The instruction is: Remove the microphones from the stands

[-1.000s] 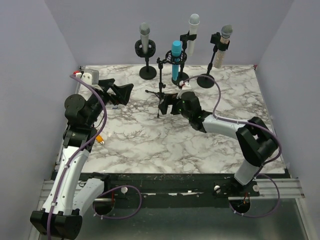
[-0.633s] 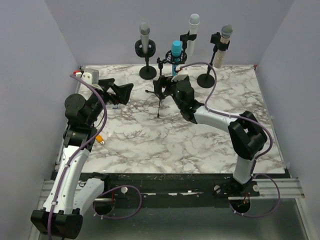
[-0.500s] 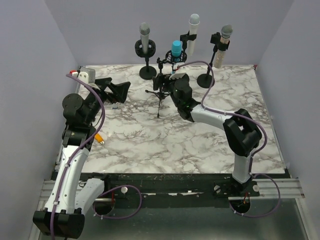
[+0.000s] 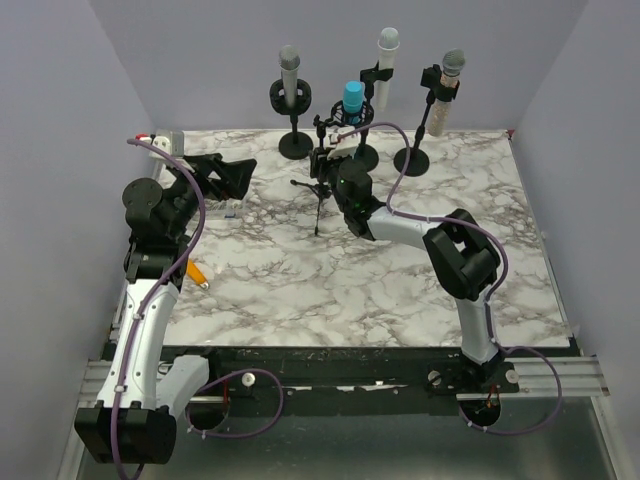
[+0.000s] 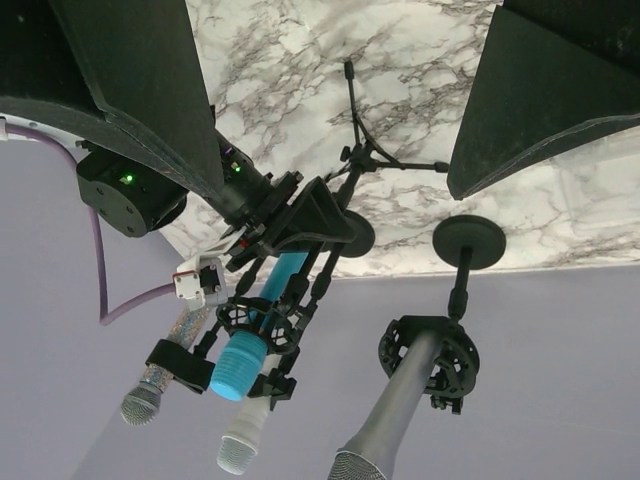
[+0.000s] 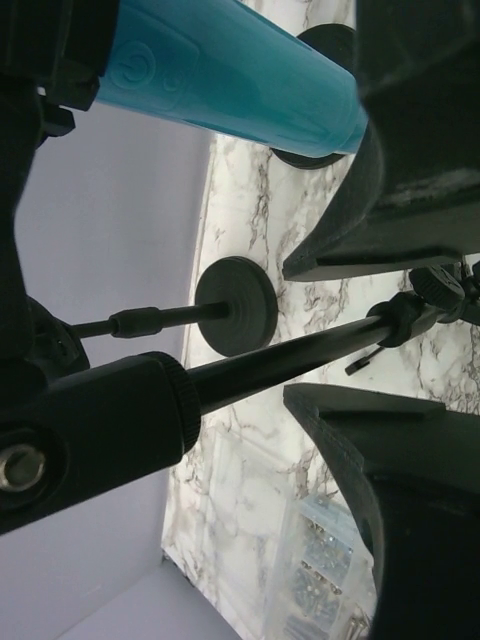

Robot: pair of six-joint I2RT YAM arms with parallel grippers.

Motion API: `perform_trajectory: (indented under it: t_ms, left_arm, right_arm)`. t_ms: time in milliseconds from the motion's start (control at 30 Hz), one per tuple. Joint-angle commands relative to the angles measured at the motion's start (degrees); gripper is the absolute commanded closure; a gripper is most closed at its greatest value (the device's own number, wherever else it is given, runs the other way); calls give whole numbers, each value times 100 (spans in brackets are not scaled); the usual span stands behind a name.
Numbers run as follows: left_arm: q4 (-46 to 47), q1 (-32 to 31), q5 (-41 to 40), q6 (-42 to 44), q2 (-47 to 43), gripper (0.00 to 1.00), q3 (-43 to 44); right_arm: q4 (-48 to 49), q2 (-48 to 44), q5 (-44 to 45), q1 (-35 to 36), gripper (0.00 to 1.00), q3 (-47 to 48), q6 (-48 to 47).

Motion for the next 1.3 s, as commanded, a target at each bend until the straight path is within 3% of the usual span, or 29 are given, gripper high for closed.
perform_trajectory:
  t_ms: [0,200,433,733,1267]
  left_arm:
    - [236,44,245,-75,32,1,-34]
    - [288,43,258,-74,72,1,-69]
    - [289,42,250,-23,146,1,-86]
    - [131,42,472,-150,441,1,70]
    - [28,-374,778,-395,760,2,197]
  right_arm:
    - [462,126,-235,0,52,54,-350]
    - [391,175,-321,0,73,27,-669]
    - [138,-46,-660,0,84,-181,-594]
    - [-520,-1053,-1320,89,98,-1326,84]
    - [-2018,-3476,-705,1145,97,-3686,906]
